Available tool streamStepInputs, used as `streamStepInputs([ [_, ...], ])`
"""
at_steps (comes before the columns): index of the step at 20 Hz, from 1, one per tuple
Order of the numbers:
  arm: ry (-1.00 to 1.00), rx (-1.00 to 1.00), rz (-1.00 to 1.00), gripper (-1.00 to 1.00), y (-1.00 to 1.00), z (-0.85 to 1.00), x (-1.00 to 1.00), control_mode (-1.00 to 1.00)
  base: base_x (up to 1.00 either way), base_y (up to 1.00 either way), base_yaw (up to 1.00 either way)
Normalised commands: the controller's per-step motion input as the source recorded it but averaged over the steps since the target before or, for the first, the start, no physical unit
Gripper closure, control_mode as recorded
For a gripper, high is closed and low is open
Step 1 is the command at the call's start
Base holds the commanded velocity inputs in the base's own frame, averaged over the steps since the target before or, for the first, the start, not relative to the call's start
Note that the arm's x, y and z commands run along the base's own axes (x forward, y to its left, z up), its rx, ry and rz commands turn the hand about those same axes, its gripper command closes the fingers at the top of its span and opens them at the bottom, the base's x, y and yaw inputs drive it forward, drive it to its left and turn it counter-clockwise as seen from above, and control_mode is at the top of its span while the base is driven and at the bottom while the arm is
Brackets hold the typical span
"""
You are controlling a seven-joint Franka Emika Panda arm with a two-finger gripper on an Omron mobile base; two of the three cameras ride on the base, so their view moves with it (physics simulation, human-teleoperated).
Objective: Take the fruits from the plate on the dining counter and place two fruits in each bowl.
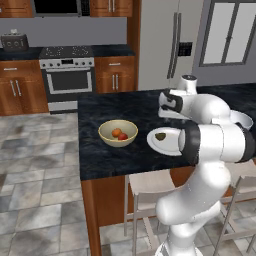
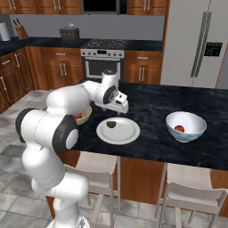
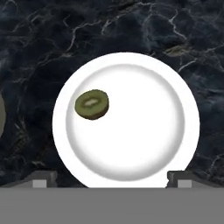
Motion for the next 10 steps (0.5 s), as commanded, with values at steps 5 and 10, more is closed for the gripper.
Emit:
streamStepInputs([
  [5,0.03,-0.23,0.0,-1.0,0.42,-0.41,0.3,-1.0,0.0,0.0,0.0],
  [10,0.03,-0.06,0.02,-1.0,0.06,-0.36,0.14,-1.0,0.0,0.0,0.0],
])
